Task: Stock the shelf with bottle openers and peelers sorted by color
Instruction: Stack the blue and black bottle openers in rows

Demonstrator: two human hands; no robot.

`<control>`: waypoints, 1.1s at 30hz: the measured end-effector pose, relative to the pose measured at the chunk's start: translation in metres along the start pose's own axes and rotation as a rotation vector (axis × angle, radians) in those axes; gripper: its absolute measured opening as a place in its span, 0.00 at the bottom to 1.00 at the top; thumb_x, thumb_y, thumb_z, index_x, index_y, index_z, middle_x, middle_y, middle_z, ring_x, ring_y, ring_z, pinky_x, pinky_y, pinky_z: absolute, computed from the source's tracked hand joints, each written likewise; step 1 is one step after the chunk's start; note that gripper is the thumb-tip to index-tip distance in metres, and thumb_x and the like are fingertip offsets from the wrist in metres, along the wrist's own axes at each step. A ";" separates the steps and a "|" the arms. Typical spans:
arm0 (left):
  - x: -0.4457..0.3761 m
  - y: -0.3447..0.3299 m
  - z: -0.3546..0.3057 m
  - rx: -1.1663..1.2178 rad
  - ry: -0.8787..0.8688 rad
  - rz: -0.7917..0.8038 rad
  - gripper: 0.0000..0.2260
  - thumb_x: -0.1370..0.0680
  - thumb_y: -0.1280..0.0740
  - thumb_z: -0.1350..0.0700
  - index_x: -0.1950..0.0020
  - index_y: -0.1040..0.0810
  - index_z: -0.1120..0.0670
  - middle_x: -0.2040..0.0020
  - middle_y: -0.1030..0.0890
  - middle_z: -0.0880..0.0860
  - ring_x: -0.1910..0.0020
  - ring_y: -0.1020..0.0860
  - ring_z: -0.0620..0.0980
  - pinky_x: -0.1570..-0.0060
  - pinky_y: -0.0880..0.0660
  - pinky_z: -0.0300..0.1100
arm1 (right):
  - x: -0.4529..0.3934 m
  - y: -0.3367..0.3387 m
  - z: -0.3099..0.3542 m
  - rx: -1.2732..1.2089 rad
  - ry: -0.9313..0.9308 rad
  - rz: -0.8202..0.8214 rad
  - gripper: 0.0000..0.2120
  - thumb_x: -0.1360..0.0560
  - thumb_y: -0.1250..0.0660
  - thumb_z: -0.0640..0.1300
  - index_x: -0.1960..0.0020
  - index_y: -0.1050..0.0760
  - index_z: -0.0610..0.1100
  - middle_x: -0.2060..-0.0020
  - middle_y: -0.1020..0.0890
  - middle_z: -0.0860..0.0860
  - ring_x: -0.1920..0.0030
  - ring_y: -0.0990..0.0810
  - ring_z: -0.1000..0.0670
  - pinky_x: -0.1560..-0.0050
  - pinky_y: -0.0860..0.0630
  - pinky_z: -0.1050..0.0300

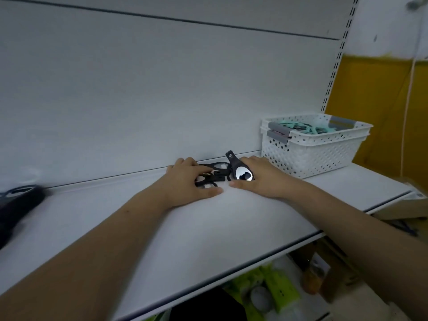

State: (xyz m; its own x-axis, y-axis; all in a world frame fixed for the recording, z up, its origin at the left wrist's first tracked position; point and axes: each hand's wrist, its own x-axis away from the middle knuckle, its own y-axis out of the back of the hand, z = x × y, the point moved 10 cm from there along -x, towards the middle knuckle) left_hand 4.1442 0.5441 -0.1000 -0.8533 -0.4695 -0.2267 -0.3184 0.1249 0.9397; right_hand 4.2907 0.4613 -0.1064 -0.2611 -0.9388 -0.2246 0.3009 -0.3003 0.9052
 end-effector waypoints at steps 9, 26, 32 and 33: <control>0.002 0.004 0.007 -0.001 -0.013 -0.104 0.16 0.21 0.36 0.41 0.47 0.20 0.53 0.50 0.27 0.51 0.50 0.25 0.50 0.49 0.28 0.42 | -0.004 0.000 -0.008 -0.174 -0.024 -0.013 0.18 0.28 0.28 0.61 0.42 0.28 0.60 0.45 0.22 0.59 0.44 0.24 0.57 0.44 0.28 0.57; 0.039 0.048 0.049 0.932 0.274 -0.200 0.10 0.21 0.30 0.54 0.48 0.19 0.61 0.65 0.15 0.50 0.78 0.23 0.42 0.81 0.35 0.31 | -0.012 0.008 0.033 0.138 0.120 0.013 0.12 0.27 0.32 0.60 0.47 0.28 0.57 0.56 0.21 0.59 0.53 0.20 0.51 0.53 0.24 0.54; 0.039 0.050 0.073 0.964 0.334 -0.204 0.17 0.25 0.28 0.43 0.51 0.19 0.56 0.60 0.14 0.52 0.71 0.29 0.50 0.72 0.37 0.39 | -0.036 0.035 0.078 -0.103 0.088 -0.104 0.25 0.25 0.40 0.67 0.36 0.23 0.53 0.41 0.20 0.56 0.44 0.22 0.55 0.44 0.27 0.61; 0.038 0.050 0.075 0.968 0.336 -0.198 0.18 0.25 0.28 0.42 0.51 0.19 0.58 0.60 0.14 0.53 0.71 0.29 0.51 0.71 0.37 0.40 | -0.044 0.034 0.093 -0.282 0.100 -0.085 0.19 0.23 0.37 0.63 0.40 0.21 0.54 0.46 0.18 0.57 0.51 0.20 0.58 0.50 0.26 0.64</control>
State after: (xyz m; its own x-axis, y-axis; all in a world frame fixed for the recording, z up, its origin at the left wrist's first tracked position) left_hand 4.0647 0.5975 -0.0807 -0.6380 -0.7587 -0.1320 -0.7618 0.5966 0.2526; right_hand 4.2275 0.5078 -0.0318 -0.2093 -0.9160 -0.3424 0.5282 -0.4005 0.7487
